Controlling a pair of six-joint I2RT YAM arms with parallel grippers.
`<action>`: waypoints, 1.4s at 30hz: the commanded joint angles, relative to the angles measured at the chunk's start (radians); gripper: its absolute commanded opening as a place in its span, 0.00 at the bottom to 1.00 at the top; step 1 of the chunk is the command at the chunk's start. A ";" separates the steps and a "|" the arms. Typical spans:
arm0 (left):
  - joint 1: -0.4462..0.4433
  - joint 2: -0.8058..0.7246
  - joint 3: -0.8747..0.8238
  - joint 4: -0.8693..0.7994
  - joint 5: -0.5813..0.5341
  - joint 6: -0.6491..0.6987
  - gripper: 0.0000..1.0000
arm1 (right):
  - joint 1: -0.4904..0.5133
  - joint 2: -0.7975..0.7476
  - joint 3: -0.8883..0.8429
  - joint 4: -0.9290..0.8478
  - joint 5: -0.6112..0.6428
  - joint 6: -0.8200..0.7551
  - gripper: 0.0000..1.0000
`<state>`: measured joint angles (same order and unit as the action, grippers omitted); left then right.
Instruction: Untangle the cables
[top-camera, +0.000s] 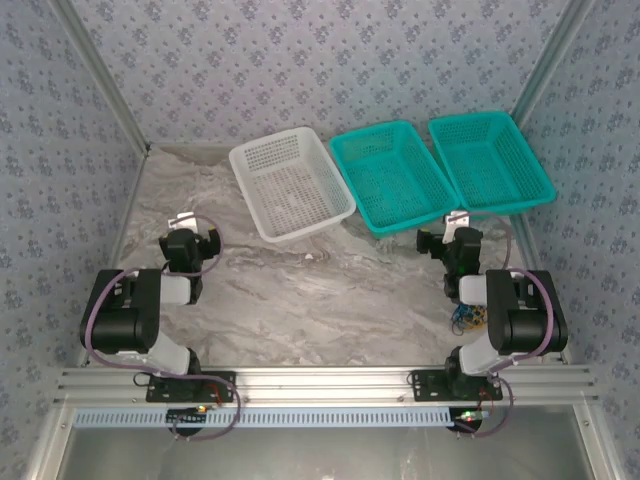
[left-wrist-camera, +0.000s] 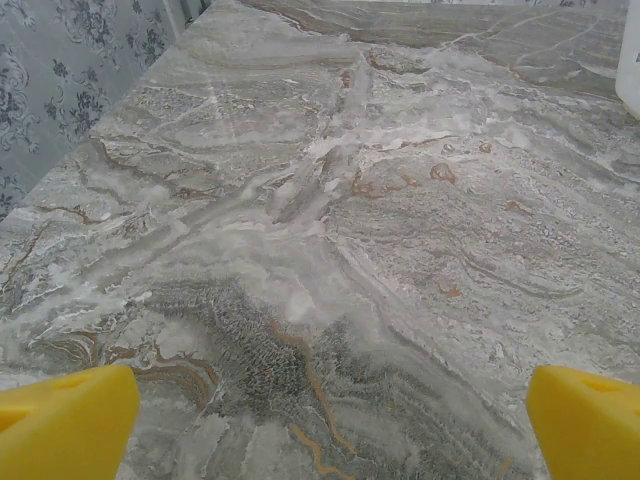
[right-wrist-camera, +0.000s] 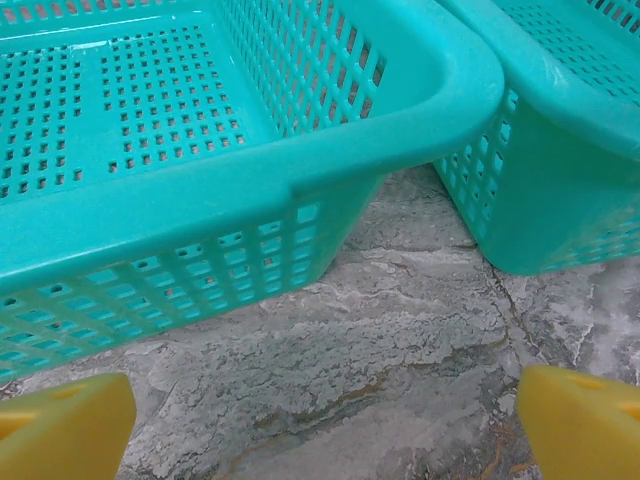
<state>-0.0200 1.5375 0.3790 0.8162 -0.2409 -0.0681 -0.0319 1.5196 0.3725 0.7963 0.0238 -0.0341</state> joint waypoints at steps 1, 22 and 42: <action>-0.002 -0.008 0.015 0.029 -0.015 0.005 1.00 | 0.001 0.000 0.020 0.001 0.020 0.016 1.00; -0.001 -0.010 0.016 0.029 -0.017 0.005 0.99 | 0.000 -0.002 0.017 0.005 0.016 0.016 1.00; -0.011 -0.444 0.138 -0.536 -0.157 -0.250 0.99 | 0.017 -0.407 0.142 -0.625 0.028 0.251 1.00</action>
<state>-0.0265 1.1633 0.5007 0.4191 -0.3252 -0.1898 -0.0223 1.1664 0.4500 0.3878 0.0250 0.0956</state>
